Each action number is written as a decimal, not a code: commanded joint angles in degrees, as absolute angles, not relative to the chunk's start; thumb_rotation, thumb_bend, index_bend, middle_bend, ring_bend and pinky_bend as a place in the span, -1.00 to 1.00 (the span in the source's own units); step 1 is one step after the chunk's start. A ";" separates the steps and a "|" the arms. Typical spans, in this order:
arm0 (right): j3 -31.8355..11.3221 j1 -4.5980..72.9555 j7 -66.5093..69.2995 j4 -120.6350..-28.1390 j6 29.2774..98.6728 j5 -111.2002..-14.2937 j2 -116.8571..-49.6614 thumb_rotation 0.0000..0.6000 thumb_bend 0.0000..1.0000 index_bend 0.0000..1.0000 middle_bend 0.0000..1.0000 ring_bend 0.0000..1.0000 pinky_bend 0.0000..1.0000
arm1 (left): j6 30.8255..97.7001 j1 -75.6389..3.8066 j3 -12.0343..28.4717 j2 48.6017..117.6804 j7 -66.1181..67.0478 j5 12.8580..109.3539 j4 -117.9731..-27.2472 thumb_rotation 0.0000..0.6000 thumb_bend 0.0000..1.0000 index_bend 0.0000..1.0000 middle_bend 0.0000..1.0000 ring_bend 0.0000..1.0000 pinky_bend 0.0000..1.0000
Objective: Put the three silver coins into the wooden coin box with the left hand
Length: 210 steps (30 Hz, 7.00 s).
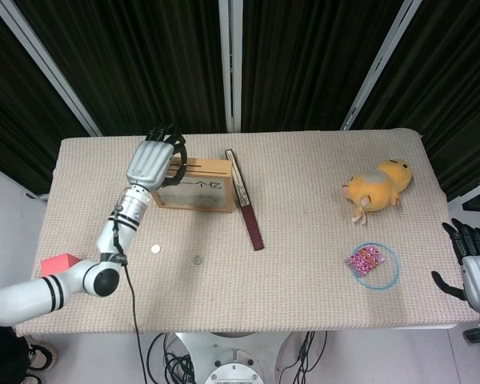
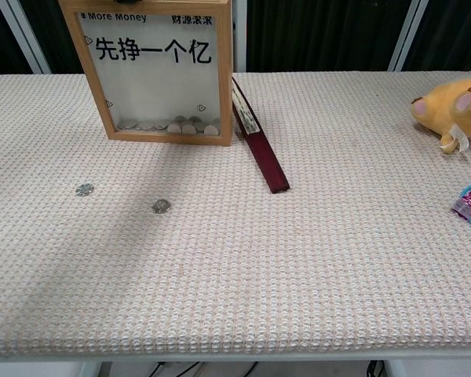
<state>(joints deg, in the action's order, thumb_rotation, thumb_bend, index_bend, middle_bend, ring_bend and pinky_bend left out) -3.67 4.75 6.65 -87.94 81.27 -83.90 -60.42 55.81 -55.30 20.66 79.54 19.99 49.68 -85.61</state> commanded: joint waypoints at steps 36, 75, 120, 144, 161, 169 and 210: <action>-2.81 4.17 2.76 -90.96 82.56 -85.00 -60.53 1.00 -0.57 -1.00 -1.00 -1.00 -1.00 | 79.75 -26.32 -3.66 93.02 4.28 87.33 -72.12 1.00 -0.54 -0.39 -0.48 -0.90 -0.94; -2.94 4.92 3.16 -89.81 79.76 -83.06 -60.71 1.00 -0.57 -1.00 -1.00 -1.00 -1.00 | 70.95 -25.12 1.46 102.91 -0.22 84.09 -56.17 1.00 -0.38 -0.12 -0.51 -0.90 -0.97; -2.85 5.13 3.35 -88.94 78.98 -82.72 -61.22 1.00 -0.55 -1.00 -1.00 -1.00 -1.00 | 69.06 -25.58 2.58 103.41 0.84 84.53 -55.43 1.00 -0.40 -0.16 -0.52 -0.91 -0.99; -2.82 5.11 2.86 -89.53 78.99 -82.71 -60.87 1.00 -0.54 -1.00 -1.00 -1.00 -1.00 | 73.21 -25.97 3.13 106.99 -0.97 86.63 -48.34 1.00 -0.38 -0.07 -0.47 -0.91 -0.94; -2.79 5.24 2.89 -89.38 78.47 -82.39 -61.01 1.00 -0.54 -1.00 -1.00 -1.00 -1.00 | 73.74 -25.91 3.24 107.82 -2.97 86.69 -46.47 1.00 -0.25 -0.01 -0.46 -0.91 -0.92; -2.75 5.18 2.99 -89.26 78.43 -82.30 -60.99 1.00 -0.54 -1.00 -1.00 -1.00 -1.00 | 73.10 -25.92 3.44 107.73 -5.35 86.26 -46.89 1.00 -0.25 0.05 -0.45 -0.91 -0.92; -2.85 5.18 2.48 -90.11 79.00 -82.77 -60.60 1.00 -0.54 -1.00 -1.00 -1.00 -1.00 | 80.42 -21.37 4.04 95.37 -1.79 86.06 -66.57 1.00 -0.18 0.19 -0.41 -0.91 -0.91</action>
<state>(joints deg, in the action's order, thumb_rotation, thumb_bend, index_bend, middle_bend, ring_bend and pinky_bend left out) -2.84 5.18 2.48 -90.11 78.99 -82.77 -60.61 78.24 -22.94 3.94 98.76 -3.24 86.06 -62.59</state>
